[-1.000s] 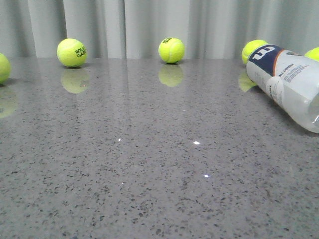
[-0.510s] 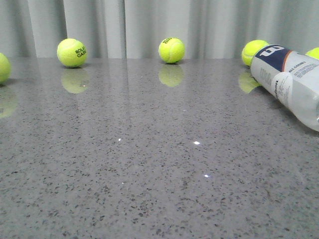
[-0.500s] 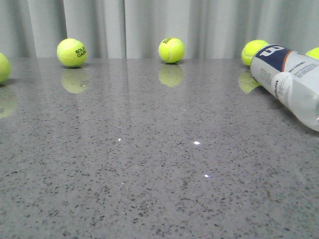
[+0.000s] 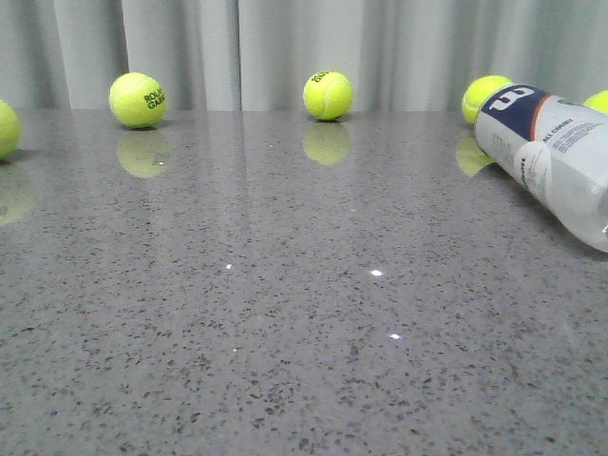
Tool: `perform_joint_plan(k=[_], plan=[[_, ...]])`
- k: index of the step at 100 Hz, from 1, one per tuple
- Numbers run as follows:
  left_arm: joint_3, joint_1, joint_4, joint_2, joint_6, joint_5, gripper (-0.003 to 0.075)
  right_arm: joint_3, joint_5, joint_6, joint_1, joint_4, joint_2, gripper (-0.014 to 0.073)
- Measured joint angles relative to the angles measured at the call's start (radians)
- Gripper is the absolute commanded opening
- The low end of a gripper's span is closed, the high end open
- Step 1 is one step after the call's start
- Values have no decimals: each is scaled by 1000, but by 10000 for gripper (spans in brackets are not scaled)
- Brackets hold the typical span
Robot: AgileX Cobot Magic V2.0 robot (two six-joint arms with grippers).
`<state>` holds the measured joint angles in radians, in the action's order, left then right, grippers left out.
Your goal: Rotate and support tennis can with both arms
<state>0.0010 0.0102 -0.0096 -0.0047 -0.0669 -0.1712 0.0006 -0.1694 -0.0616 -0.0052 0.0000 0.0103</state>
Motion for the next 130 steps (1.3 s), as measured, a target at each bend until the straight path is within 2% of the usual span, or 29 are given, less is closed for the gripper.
perform_joint_plan(k=[19, 37, 45, 54, 71, 76, 81, 103, 130], plan=[[0, 0, 0, 0, 0, 0, -18, -138, -155, 0, 0, 0, -64, -62], [0, 0, 0, 0, 0, 0, -19, -282, -271, 0, 0, 0, -250, -53], [0, 0, 0, 0, 0, 0, -18, -366, -342, 0, 0, 0, -349, -9], [0, 0, 0, 0, 0, 0, -19, -462, -416, 0, 0, 0, -475, 121], [0, 0, 0, 0, 0, 0, -19, -641, -522, 0, 0, 8, -694, 517], [0, 0, 0, 0, 0, 0, -19, -689, -546, 0, 0, 19, -748, 594], [0, 0, 0, 0, 0, 0, -19, -734, -571, 0, 0, 34, -799, 635], [0, 0, 0, 0, 0, 0, -19, -901, -686, 0, 0, 110, -1013, 641], [0, 0, 0, 0, 0, 0, -18, -1014, -770, 0, 0, 239, -1229, 641]])
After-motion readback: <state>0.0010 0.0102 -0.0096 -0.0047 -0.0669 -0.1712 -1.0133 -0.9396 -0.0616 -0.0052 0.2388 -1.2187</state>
